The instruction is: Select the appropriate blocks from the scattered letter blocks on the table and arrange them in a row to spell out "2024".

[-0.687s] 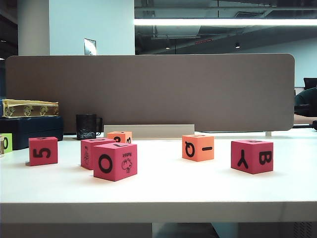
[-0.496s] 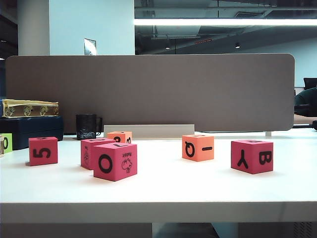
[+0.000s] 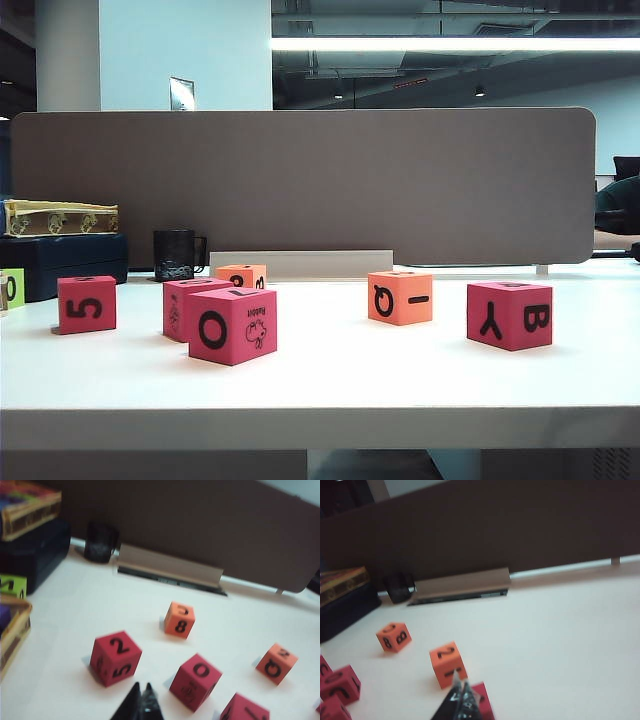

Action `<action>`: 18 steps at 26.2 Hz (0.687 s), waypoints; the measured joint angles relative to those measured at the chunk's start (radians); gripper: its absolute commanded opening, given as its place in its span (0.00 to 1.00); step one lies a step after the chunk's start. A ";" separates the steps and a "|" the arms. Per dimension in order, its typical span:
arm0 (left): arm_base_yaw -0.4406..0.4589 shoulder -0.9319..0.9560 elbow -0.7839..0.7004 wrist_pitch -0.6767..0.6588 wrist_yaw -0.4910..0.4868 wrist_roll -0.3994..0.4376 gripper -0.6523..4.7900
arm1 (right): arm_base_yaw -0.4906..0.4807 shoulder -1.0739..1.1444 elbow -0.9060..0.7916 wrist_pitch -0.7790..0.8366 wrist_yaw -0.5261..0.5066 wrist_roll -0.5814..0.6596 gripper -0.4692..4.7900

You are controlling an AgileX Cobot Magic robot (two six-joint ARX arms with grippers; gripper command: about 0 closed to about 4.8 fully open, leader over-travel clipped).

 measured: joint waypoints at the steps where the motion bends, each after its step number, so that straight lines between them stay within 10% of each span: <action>1: 0.000 0.000 0.009 0.000 0.000 0.000 0.11 | 0.000 0.000 0.018 0.000 0.000 0.000 0.08; 18: 0.000 0.329 0.377 -0.132 0.110 0.121 0.11 | 0.005 0.304 0.428 -0.200 -0.047 -0.044 0.08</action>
